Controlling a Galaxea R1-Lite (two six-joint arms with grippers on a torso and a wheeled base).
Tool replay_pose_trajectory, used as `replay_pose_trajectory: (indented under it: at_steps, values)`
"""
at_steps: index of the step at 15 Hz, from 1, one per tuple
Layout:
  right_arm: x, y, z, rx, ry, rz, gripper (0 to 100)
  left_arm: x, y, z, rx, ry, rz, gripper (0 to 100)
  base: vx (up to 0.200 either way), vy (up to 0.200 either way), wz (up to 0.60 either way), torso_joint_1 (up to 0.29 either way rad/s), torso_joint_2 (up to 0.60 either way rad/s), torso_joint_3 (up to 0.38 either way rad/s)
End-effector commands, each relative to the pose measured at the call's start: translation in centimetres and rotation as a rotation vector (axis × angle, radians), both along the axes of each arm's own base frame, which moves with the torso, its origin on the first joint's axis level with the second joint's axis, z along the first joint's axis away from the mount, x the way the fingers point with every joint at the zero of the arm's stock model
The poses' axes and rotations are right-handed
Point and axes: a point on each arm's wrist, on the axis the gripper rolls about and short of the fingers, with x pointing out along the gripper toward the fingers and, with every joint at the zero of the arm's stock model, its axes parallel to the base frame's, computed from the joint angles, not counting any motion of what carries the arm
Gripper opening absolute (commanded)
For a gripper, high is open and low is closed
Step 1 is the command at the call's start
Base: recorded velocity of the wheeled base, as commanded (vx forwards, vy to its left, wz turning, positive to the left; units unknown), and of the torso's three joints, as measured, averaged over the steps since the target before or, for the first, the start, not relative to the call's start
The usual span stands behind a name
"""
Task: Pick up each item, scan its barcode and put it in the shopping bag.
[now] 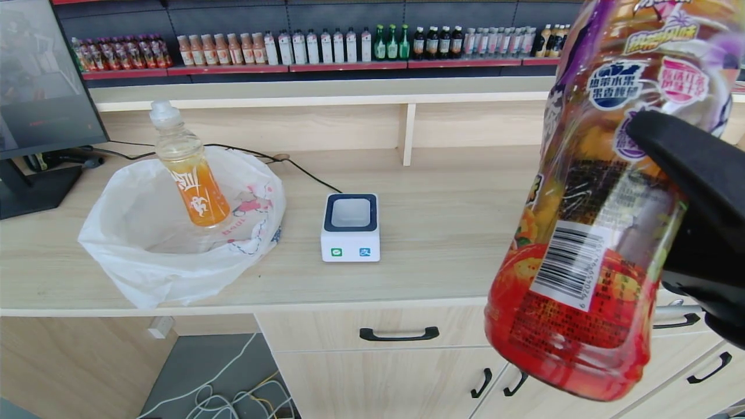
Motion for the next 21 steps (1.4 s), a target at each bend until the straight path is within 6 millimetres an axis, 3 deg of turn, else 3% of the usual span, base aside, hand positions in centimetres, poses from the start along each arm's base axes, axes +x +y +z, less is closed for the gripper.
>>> replay_pose_trajectory:
  at_steps: [1, 5, 12, 15, 18, 21]
  values:
    - [-0.2, -0.2, 0.0, -0.002, -0.007, -0.005, 0, 0.0, 0.0, 0.0, 0.000, 0.000, 0.000, 100, 0.000, 0.000, 0.00, 0.000, 0.00, 0.000]
    - [-0.1, -0.1, -0.3, -0.020, -0.035, -0.029, 0, 0.0, 0.0, 0.0, 0.000, 0.000, 0.000, 100, 0.000, 0.000, 0.00, 0.000, 0.00, 0.000]
    - [0.2, 0.1, -3.4, -0.197, -0.185, -0.171, 0, 0.0, 0.0, 0.0, 0.000, 0.000, 0.000, 100, 0.000, 0.000, 0.00, 0.000, 0.00, 0.000]
    - [1.0, 0.3, -6.0, -0.347, -0.282, -0.263, 0, 0.0, 0.0, 0.0, 0.000, 0.000, 0.000, 100, 0.000, 0.000, 0.00, 0.000, 0.00, 0.000]
    - [1.6, 0.6, -6.3, -0.409, -0.397, -0.367, 0, 0.0, 0.0, 0.0, 0.000, 0.000, 0.000, 100, 0.000, 0.000, 0.00, 0.000, 0.00, 0.000]
    - [1.6, 0.0, -7.9, -0.486, -0.316, -0.542, 0, 0.0, 0.0, 0.0, 0.000, 0.000, 0.000, 100, 0.000, 0.000, 0.00, 0.000, 0.00, 0.000]
